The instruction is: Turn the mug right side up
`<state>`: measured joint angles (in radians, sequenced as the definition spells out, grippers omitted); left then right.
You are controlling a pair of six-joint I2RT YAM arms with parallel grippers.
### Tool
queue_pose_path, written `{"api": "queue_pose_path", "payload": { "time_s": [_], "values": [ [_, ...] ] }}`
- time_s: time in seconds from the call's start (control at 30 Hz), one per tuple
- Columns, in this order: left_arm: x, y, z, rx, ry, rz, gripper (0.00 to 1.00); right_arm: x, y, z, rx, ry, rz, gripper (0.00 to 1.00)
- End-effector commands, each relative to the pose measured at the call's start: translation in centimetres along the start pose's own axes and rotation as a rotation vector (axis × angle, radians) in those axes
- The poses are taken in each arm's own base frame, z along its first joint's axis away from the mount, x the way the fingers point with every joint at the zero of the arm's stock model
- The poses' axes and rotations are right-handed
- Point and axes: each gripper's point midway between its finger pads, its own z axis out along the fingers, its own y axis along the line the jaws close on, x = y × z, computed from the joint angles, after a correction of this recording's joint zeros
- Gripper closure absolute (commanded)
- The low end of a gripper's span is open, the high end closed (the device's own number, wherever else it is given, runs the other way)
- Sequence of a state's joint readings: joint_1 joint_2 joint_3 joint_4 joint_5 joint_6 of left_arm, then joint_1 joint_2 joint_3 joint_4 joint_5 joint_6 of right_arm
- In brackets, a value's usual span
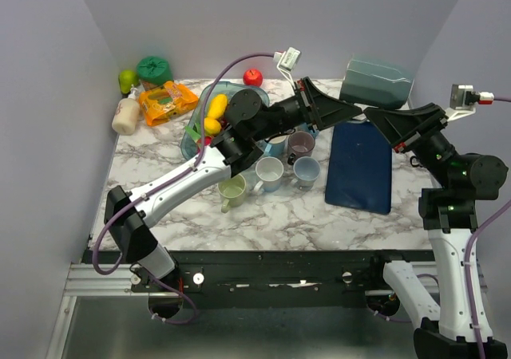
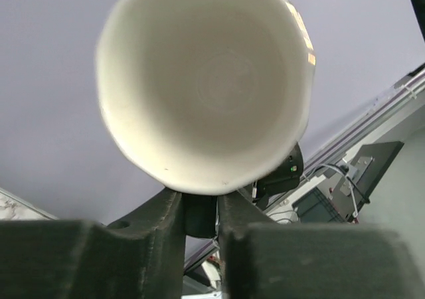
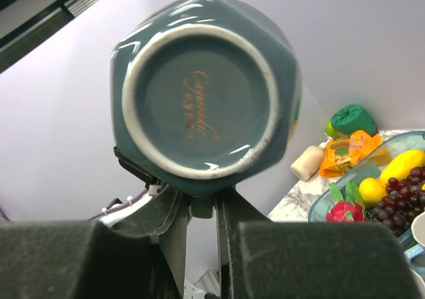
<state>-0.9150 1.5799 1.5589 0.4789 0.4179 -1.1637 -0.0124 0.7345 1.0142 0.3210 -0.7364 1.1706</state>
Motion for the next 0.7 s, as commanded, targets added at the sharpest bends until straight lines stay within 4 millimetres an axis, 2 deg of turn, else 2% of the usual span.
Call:
{"api": "queue_pose_path", "payload": {
  "time_s": [0.0, 0.03, 0.1, 0.13, 0.17, 0.2, 0.23, 0.3, 0.33, 0.37, 0.4, 0.43, 0.5, 0.53, 0.57, 0.6, 0.63, 0.67],
  "values": [
    [-0.6, -2.8, 0.7, 0.084, -0.036, 0.008, 0.87, 1.1, 1.1, -0.5, -0.048, 0.050, -0.046, 0.99],
    [-0.8, -3.0, 0.6, 0.082, -0.040, 0.015, 1.00, 1.2, 1.0, -0.5, -0.043, 0.054, -0.058, 0.99],
    [-0.8, -2.2, 0.6, 0.050, -0.050, 0.037, 1.00, 1.4, 0.5, -0.6, -0.013, 0.065, -0.051, 0.99],
    [-1.0, -2.5, 0.4, 0.046, -0.055, 0.050, 1.00, 1.4, 0.1, -0.6, 0.002, 0.068, -0.076, 0.99],
    [-1.0, -1.8, 0.3, 0.021, -0.062, 0.080, 1.00, 1.8, -1.0, -0.8, 0.057, 0.084, -0.050, 0.96],
    [-0.8, -1.1, 0.1, -0.016, -0.055, 0.089, 1.00, 1.7, -1.7, -0.8, 0.093, 0.079, -0.049, 0.89],
    [-1.0, -1.3, -0.3, -0.032, -0.057, 0.114, 1.00, 1.7, -2.0, -0.8, 0.113, 0.086, -0.072, 0.69],
    [-0.8, 0.7, -1.1, -0.126, -0.051, 0.182, 1.00, 2.2, -3.6, -1.2, 0.192, 0.101, -0.045, 0.49],
    [-1.2, 0.2, -1.8, -0.145, -0.062, 0.214, 1.00, 2.1, -3.8, -1.4, 0.211, 0.102, -0.074, 0.33],
    [-1.2, 0.7, -2.3, -0.175, -0.063, 0.238, 1.00, 2.5, -4.4, -1.9, 0.252, 0.112, -0.064, 0.28],
    [-1.2, 1.9, -3.0, -0.243, -0.054, 0.292, 1.00, 2.4, -4.9, -2.1, 0.284, 0.100, -0.078, 0.27],
    [-1.7, 1.6, -3.7, -0.268, -0.061, 0.322, 1.00, 2.4, -5.3, -2.4, 0.306, 0.104, -0.114, 0.23],
    [-1.2, 3.0, -5.0, -0.356, -0.023, 0.370, 1.00, 2.7, -6.0, -3.3, 0.376, 0.124, -0.118, 0.20],
    [-1.7, 3.1, -5.9, -0.393, -0.029, 0.428, 1.00, 2.8, -6.3, -3.6, 0.398, 0.137, -0.149, 0.19],
    [-1.5, 3.7, -6.5, -0.428, -0.011, 0.448, 1.00, 3.5, -7.0, -4.3, 0.447, 0.170, -0.126, 0.19],
    [-0.8, 4.9, -7.6, -0.491, 0.031, 0.455, 1.00, 3.2, -7.0, -4.5, 0.471, 0.172, -0.135, 0.18],
    [-1.2, 5.2, -8.6, -0.537, 0.033, 0.504, 1.00, 2.9, -7.7, -4.9, 0.519, 0.165, -0.154, 0.18],
    [-0.9, 6.1, -9.5, -0.583, 0.052, 0.523, 1.00, 3.5, -8.5, -5.8, 0.582, 0.185, -0.132, 0.18]
  ]
}}
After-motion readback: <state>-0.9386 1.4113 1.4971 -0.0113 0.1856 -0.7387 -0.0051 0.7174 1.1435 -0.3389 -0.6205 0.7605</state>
